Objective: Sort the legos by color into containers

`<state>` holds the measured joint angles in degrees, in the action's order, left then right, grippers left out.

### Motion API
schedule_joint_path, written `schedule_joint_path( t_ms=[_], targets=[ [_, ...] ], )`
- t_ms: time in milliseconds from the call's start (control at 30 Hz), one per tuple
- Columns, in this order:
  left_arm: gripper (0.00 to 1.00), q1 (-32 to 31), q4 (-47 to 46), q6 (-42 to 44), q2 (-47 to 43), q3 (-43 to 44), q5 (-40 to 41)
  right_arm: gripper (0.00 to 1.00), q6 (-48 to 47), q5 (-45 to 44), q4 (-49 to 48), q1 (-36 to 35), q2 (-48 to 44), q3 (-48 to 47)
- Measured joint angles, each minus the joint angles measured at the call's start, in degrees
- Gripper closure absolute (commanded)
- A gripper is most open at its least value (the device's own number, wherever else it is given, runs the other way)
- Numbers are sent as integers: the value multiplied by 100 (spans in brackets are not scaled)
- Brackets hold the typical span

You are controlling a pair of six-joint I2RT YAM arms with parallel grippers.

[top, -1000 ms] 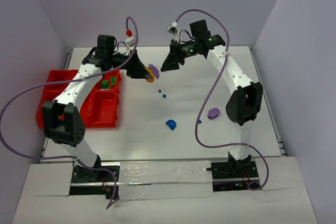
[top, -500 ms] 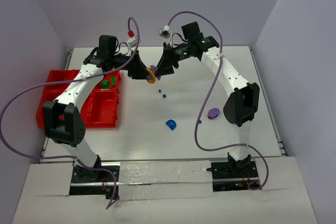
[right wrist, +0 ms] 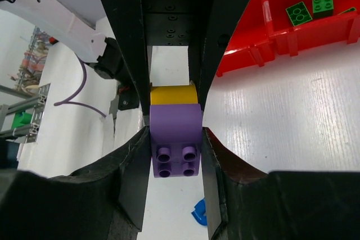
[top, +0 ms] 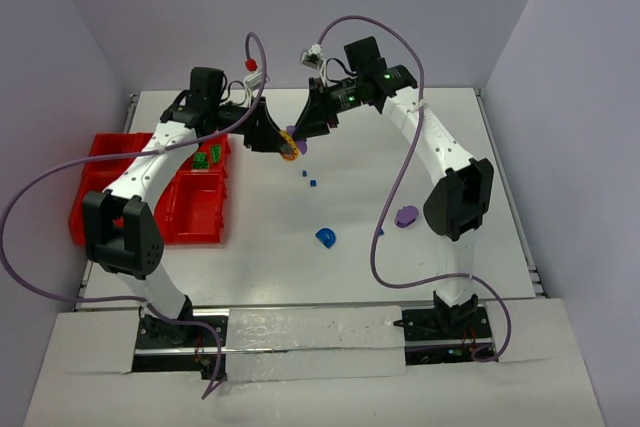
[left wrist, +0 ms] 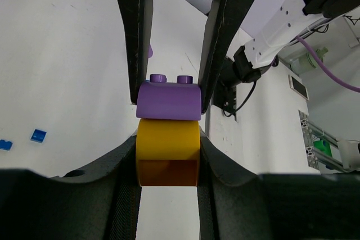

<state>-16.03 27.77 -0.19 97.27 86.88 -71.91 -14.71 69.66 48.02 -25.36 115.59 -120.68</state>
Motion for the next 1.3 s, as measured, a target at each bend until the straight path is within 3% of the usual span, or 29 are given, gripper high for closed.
schedule_joint_path(
  t_ms=[267, 467, 567, 767, 900, 1133, 1300],
  targets=[
    [100, 179, 47, 85, -73, -206, 57, 100, -17, -100, 112, 41, 0, 0],
    [100, 1004, 193, 230, -514, -976, 561, 100, -18, -191, 218, 260, 4, -4],
    [100, 1503, 450, 286, -928, -1237, 1378, 100, -15, -354, 205, 339, 4, 5],
    [100, 2625, 779, 440, -2049, -1450, 4179, 100, 199, -727, -117, 350, 7, 268],
    [100, 3349, 1050, 594, -2411, -1533, 5501, 100, 347, -949, -262, 350, 17, 302],
    [100, 4190, 1470, 987, -1983, -1539, 6767, 100, 490, -1172, -437, 339, 21, 299],
    [100, 4308, 1488, 1274, -1661, -1584, 7359, 100, 535, -1206, -478, 339, 69, 297]
  ],
)
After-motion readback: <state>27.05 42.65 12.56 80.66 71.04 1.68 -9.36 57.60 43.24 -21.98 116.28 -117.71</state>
